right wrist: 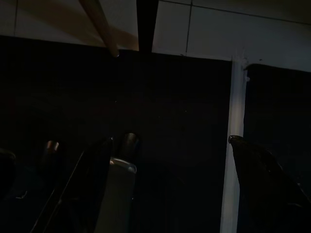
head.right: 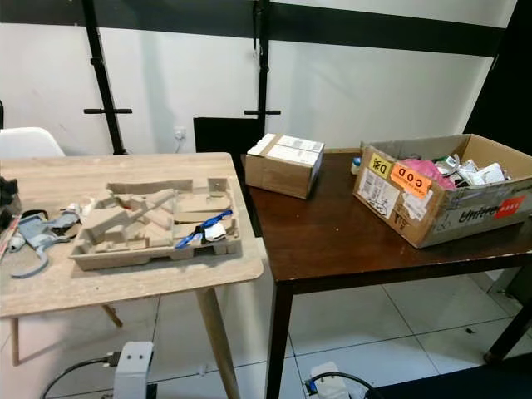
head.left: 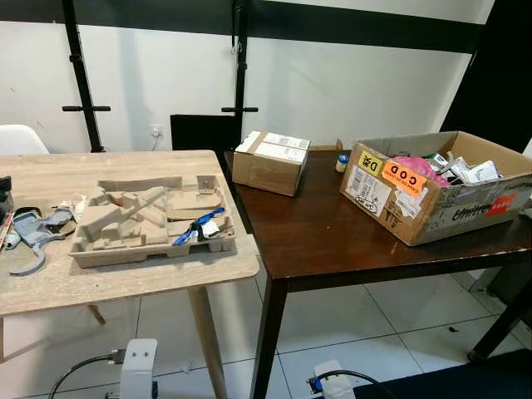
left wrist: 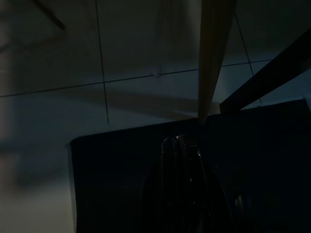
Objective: Picking trash to rubbish bin
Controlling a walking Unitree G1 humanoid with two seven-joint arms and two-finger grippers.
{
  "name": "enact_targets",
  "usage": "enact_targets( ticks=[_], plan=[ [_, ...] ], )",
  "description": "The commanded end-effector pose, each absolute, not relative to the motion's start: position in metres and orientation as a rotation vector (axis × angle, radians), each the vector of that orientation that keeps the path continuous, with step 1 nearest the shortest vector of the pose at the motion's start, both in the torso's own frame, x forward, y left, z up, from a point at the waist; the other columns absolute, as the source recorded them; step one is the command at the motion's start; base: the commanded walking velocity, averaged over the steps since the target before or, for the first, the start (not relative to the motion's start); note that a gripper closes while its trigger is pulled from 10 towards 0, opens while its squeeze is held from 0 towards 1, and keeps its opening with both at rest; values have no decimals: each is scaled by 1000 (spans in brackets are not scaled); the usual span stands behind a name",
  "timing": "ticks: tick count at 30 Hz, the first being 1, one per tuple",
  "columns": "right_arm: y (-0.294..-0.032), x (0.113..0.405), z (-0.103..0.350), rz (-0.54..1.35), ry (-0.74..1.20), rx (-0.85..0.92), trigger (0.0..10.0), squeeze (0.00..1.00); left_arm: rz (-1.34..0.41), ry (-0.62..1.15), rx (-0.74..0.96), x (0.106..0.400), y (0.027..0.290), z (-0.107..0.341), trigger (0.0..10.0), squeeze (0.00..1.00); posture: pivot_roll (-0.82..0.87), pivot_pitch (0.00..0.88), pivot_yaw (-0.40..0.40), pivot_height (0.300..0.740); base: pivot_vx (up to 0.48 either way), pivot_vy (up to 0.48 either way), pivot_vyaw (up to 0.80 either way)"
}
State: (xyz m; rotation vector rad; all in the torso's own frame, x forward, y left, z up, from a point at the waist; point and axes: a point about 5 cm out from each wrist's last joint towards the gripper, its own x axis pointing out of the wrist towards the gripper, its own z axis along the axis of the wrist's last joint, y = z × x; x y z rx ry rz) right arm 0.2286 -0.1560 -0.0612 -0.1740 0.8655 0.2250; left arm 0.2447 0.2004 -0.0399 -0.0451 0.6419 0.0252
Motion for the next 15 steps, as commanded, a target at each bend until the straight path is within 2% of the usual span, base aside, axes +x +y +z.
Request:
enact_targets(
  ticks=[1, 15],
  plan=[
    [-155, 229, -61, 215, 856, -159, 10000, 0, 37, 651, -76, 244, 198, -41, 10000, 0, 49, 0, -53, 740, 289, 0, 0],
    [-151, 231, -60, 225, 851, -154, 10000, 0, 40, 640, -92, 245, 198, -40, 10000, 0, 58, 0, -55, 740, 297, 0, 0]
  ],
)
